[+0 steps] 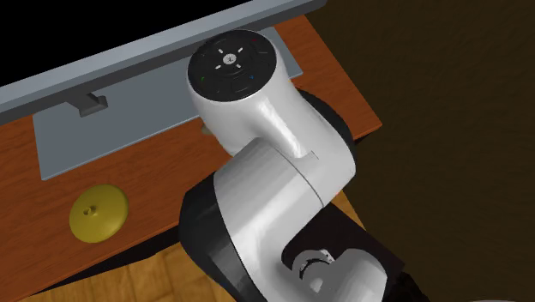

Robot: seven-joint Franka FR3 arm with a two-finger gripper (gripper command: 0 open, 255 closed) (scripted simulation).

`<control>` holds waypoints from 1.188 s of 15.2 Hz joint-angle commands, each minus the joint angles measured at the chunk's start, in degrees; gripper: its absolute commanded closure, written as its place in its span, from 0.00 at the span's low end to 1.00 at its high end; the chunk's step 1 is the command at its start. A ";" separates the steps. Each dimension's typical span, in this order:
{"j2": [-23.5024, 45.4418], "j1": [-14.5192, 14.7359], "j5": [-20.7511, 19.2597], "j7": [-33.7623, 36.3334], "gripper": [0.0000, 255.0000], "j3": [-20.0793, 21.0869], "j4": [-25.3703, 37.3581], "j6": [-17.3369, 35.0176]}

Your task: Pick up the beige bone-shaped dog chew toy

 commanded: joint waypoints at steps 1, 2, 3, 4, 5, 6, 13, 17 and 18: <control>3.90 1.42 -0.32 -5.54 0.00 -3.15 1.10 3.61; 5.67 2.09 -0.33 -8.28 0.00 -4.73 1.68 5.14; 7.52 2.83 -0.19 -11.05 0.00 -6.30 2.36 6.63; 9.47 3.59 0.10 -13.88 0.00 -7.85 3.15 8.09; 11.50 4.40 0.55 -16.75 0.00 -9.39 4.03 9.49; 13.61 5.28 1.16 -19.68 0.00 -10.95 5.01 10.83; 30.85 11.11 11.31 -42.52 0.00 -20.38 14.40 17.82; 36.93 11.60 16.39 -50.08 0.00 -21.79 17.45 19.40; 37.23 11.57 16.64 -50.29 0.00 -21.81 16.94 20.14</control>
